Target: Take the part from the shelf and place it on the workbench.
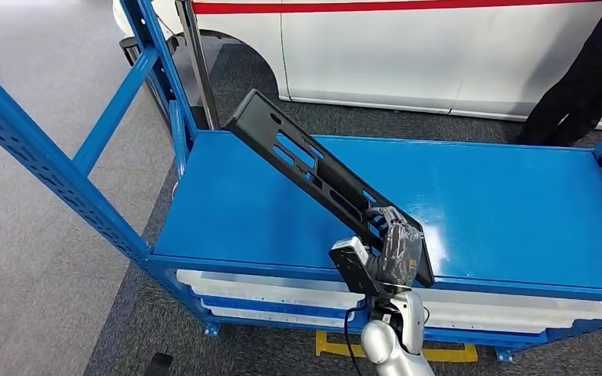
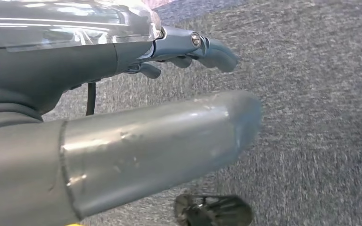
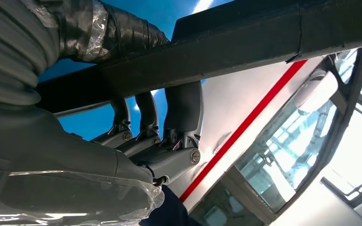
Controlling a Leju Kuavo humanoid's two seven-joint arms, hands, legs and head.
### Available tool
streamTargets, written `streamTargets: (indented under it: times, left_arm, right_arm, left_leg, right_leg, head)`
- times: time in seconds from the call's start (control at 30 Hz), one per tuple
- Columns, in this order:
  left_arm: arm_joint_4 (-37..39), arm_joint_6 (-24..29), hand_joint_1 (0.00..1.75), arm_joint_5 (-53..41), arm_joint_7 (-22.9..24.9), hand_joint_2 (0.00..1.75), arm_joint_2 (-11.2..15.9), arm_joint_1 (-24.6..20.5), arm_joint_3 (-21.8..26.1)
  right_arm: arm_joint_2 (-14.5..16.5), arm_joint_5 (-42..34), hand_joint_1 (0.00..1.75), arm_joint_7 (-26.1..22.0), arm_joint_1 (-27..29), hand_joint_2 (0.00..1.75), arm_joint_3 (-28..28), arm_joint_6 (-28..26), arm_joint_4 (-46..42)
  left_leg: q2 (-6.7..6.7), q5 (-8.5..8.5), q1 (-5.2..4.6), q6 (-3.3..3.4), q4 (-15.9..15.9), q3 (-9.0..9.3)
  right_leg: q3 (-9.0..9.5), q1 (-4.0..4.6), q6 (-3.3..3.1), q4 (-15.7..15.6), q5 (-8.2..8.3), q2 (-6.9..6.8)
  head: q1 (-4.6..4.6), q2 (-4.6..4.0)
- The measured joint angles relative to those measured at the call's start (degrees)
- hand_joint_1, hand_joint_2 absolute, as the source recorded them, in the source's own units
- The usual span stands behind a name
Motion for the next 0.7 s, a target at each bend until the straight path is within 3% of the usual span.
streamTargets:
  times: [0.03, 0.07, 0.13, 0.2, 0.23, 0.33, 0.37, 0.43, 0.5, 0.53, 0.6, 0.7]
  left_arm:
    - [0.0, 0.02, 0.0, 0.0, 0.01, 0.0, 0.0, 0.07, 0.17]
    - [0.0, 0.03, 0.0, 0.0, 0.02, 0.0, 0.0, 0.12, 0.28]
    - [-0.01, 0.07, 0.0, 0.0, 0.02, 0.0, 0.0, 0.13, 0.45]
    - [-0.01, 0.17, 0.0, 0.0, 0.01, 0.0, -0.02, 0.05, 0.8]
    - [-0.01, 0.27, 0.0, 0.0, 0.0, 0.0, -0.04, 0.05, 1.1]
    - [0.0, 0.64, 0.0, -0.01, 0.05, 0.0, -0.26, 0.21, 2.23]
    - [-0.01, 0.75, 0.0, -0.02, 0.07, 0.0, -0.37, 0.22, 2.64]
    - [-0.01, 0.86, 0.0, -0.02, 0.1, 0.0, -0.51, 0.18, 3.4]
    - [0.0, 0.89, 0.0, -0.02, 0.11, 0.0, -0.53, 0.23, 4.07]
    - [0.0, 0.89, 0.0, -0.02, 0.12, 0.0, -0.54, 0.27, 4.3]
    - [0.0, 0.89, 0.0, -0.02, 0.13, 0.0, -0.55, 0.29, 4.55]
    - [0.0, 0.89, 0.0, -0.02, 0.13, 0.0, -0.55, 0.29, 4.57]
  right_arm:
    - [0.0, -0.34, 1.75, -0.22, 0.12, 1.75, 0.0, 0.07, -0.15]
    - [0.0, -0.78, 1.75, -0.5, 0.24, 1.75, 0.0, 0.18, -0.29]
    - [0.03, -3.6, 1.75, -1.92, 0.58, 1.75, -0.01, 0.97, -1.07]
    - [0.3, -10.65, 1.75, -4.74, 1.25, 1.75, -0.03, 3.19, -3.19]
    - [0.49, -15.26, 1.75, -6.2, 1.81, 1.75, -0.04, 4.92, -4.82]
    - [1.03, -30.51, 1.75, -9.27, 4.22, 1.75, -0.04, 11.84, -11.34]
    - [1.15, -34.9, 1.75, -9.69, 5.22, 1.75, -0.05, 13.94, -13.59]
    - [1.28, -40.65, 1.75, -9.99, 7.35, 1.75, -0.06, 16.61, -17.47]
    - [1.29, -42.83, 1.75, -10.11, 9.12, 1.75, -0.07, 17.64, -20.24]
    - [1.29, -43.13, 1.75, -10.16, 9.61, 1.75, -0.07, 17.81, -21.06]
    - [1.29, -43.31, 1.75, -10.2, 9.98, 1.75, -0.07, 17.9, -21.75]
    - [1.29, -43.34, 1.75, -10.2, 10.03, 1.75, -0.07, 17.91, -21.83]
  left_leg:
    - [0.01, -0.23, 0.04, -0.14, 1.92, -0.95]
    - [0.02, 0.7, 0.07, -0.19, 1.56, -0.84]
    - [0.11, 4.89, 0.13, -0.08, -5.57, 2.54]
    - [0.18, 7.42, -0.07, 0.4, -12.73, 5.98]
    - [0.16, 7.64, -0.21, 0.72, -14.2, 6.67]
    - [0.08, 7.83, -0.27, 1.85, -14.74, 6.79]
    - [0.11, 8.04, -0.16, 2.31, -14.93, 6.79]
    - [0.16, 8.34, -0.01, 3.0, -15.22, 6.65]
    - [0.14, 8.36, -0.09, 3.21, -15.17, 6.37]
    - [0.15, 8.36, -0.12, 3.21, -15.13, 6.29]
    - [0.16, 8.35, -0.15, 3.21, -15.08, 6.23]
    - [0.16, 8.34, -0.15, 3.21, -15.07, 6.24]
  right_leg:
    - [0.01, 0.0, 0.0, 0.02, -0.01, 0.01]
    - [0.04, 0.0, 0.03, 0.06, -0.02, 0.04]
    - [0.17, -0.02, 0.21, 0.23, -0.14, 0.1]
    - [0.13, 0.21, 0.7, 0.57, -0.35, 0.21]
    - [0.06, 0.32, 0.99, 0.68, -0.4, 0.25]
    - [-0.05, 0.29, 1.89, 0.87, -0.54, 0.3]
    - [-0.42, 0.24, 2.14, 1.8, -1.33, 0.27]
    - [-2.75, 0.12, 2.46, 6.97, -4.71, 0.24]
    - [-6.49, 0.1, 2.61, 14.64, -8.31, 0.22]
    - [-7.83, 0.1, 2.66, 17.31, -9.23, 0.22]
    - [-8.86, 0.1, 2.7, 19.29, -9.59, 0.22]
    - [-8.88, 0.1, 2.69, 19.29, -9.49, 0.22]
  head:
    - [-0.01, 0.0]
    - [-0.01, 0.0]
    - [-0.01, 0.0]
    - [0.02, 0.0]
    - [0.03, 0.0]
    - [0.04, 0.0]
    - [0.07, 0.0]
    - [0.09, 0.0]
    - [0.1, 0.0]
    - [0.1, 0.0]
    - [0.09, 0.0]
    - [0.09, 0.0]
